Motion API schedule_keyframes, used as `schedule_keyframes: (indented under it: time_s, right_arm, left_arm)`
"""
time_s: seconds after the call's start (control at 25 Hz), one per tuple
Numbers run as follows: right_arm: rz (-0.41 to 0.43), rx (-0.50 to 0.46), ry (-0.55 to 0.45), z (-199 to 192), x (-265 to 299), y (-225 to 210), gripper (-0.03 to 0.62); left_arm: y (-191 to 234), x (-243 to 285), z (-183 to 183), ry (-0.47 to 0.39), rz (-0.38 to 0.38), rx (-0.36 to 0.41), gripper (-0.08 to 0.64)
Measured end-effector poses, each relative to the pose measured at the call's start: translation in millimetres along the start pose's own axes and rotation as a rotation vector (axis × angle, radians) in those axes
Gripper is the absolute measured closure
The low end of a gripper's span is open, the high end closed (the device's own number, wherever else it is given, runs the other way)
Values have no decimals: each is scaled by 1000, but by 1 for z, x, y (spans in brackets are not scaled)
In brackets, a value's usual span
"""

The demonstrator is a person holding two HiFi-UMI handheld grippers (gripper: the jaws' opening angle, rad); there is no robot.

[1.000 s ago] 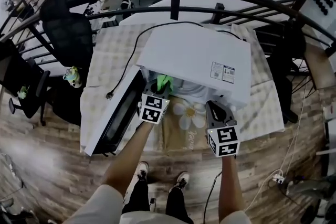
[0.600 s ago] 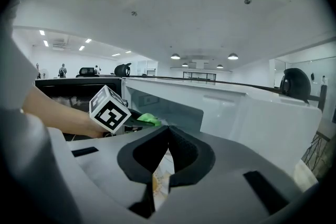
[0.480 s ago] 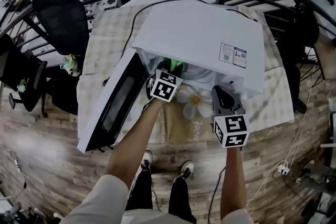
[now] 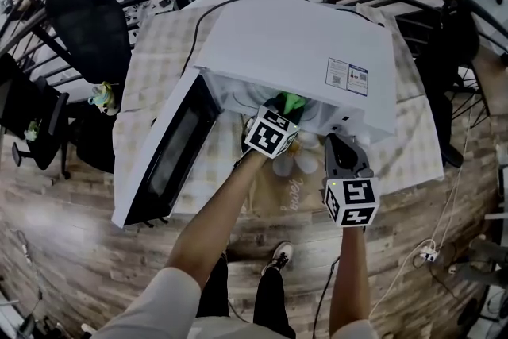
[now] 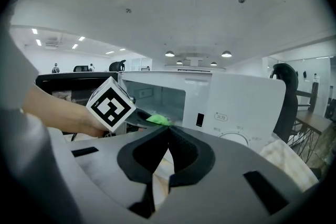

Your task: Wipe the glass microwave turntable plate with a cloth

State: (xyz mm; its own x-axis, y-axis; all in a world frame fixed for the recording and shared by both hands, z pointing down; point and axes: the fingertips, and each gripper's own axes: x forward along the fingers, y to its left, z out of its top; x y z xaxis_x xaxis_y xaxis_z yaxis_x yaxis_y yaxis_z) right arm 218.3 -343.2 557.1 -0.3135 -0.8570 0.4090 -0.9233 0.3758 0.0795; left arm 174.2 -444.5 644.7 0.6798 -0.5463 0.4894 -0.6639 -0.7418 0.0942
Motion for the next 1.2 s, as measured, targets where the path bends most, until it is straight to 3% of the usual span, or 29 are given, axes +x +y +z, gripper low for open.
schedule_keyframes:
  time_s: [0.16,0.28,0.36,0.48,0.64,0.76,0.84,1.04,1.2]
  right_arm:
    - [-19,4,-22,11,-6,-5,577]
    - [-32,-2,-37,18,-10,-10,577]
    - [-38,-3,-43,21,-10,-11,577]
    - [-40,4,-41,19,-10,-11,577]
    - [-26,6,-32,12,-8,-7,577]
    - [-10,-2,-22,6,-6,-3,577]
    - [-8,1,-19,2,-5,-2,577]
    - [-12,9,-9,-5,-7,-4,577]
    - [-15,20,-22,-3,-14,-5,577]
  left_arm:
    - [-34,9,15,-26,-115,5,497]
    - [-30,-1,33,-124,-82,51,497]
    - [-7,-15,42,-179,16,82,497]
    - [46,-38,43,-193,222,94,497]
    - [109,-57,29,-111,488,131,497]
    - [127,-55,22,-51,585,212,497]
    - [130,-45,14,-9,574,227,497]
    - [106,-9,-1,75,463,309,497]
    - [78,7,1,99,369,308,497]
